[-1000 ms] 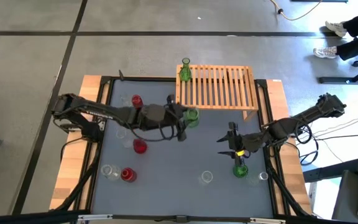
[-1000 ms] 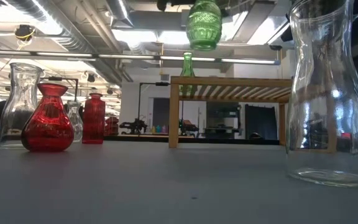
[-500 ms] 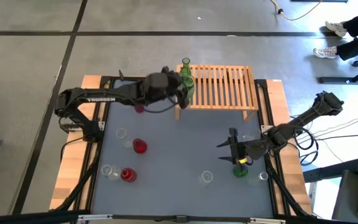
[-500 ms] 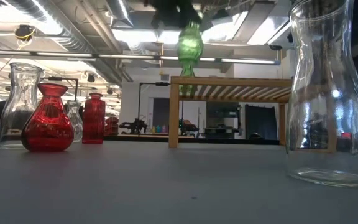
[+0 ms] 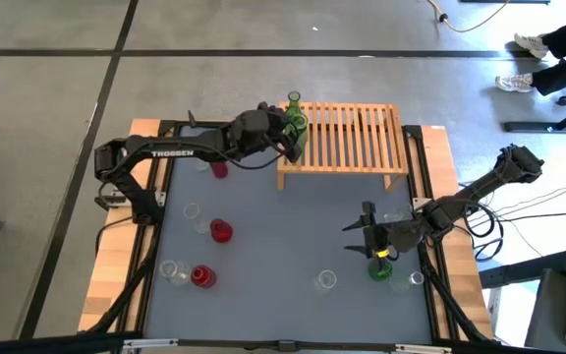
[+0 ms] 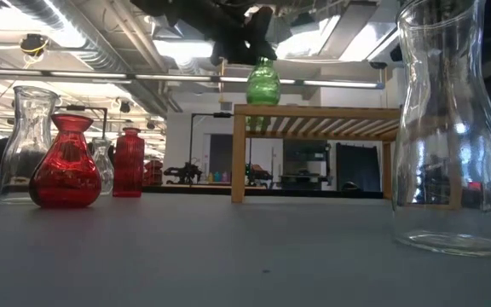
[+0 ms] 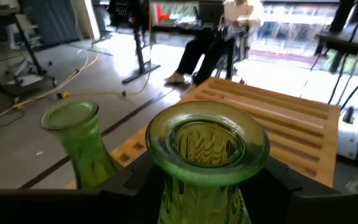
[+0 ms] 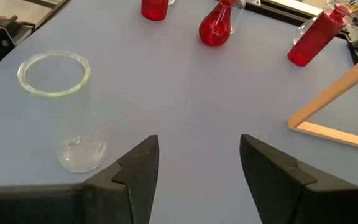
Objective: Sort vases onto shelf
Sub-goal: Put the top green vase on the shelf, aligned with the other green flower vase
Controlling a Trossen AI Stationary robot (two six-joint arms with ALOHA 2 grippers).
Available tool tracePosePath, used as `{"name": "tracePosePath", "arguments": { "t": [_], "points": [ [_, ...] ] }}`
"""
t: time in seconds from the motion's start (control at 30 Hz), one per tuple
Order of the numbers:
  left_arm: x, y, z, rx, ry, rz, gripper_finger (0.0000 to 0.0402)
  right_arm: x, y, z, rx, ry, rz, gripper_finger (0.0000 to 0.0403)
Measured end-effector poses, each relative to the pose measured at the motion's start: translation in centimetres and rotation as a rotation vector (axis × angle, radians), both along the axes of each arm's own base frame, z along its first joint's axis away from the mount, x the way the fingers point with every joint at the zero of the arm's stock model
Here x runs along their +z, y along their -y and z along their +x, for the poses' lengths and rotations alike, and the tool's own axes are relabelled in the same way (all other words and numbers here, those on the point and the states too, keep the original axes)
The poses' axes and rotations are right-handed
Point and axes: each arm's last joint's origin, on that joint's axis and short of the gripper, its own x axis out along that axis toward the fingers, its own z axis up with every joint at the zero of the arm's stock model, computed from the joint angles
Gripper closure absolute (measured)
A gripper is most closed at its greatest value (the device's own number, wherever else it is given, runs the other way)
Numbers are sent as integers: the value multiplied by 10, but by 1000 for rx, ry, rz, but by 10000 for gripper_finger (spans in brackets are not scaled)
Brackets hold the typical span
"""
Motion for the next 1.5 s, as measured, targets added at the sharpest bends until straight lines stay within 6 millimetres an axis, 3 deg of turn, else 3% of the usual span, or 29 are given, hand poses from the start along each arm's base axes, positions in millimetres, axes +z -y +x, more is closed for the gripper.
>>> {"name": "tracePosePath", "arguments": {
  "t": [0.43, 1.13, 1.5],
  "points": [
    [-10, -16, -3, 50, 13, -20, 233, 0, 0, 0, -1, 5, 2, 194],
    [-10, -18, -4, 57, 4, -15, 228, 0, 0, 0, 0, 5, -3, 194],
    [-11, -18, -4, 54, -1, -15, 192, 1, 0, 1, 0, 10, 1, 194]
  ]
}}
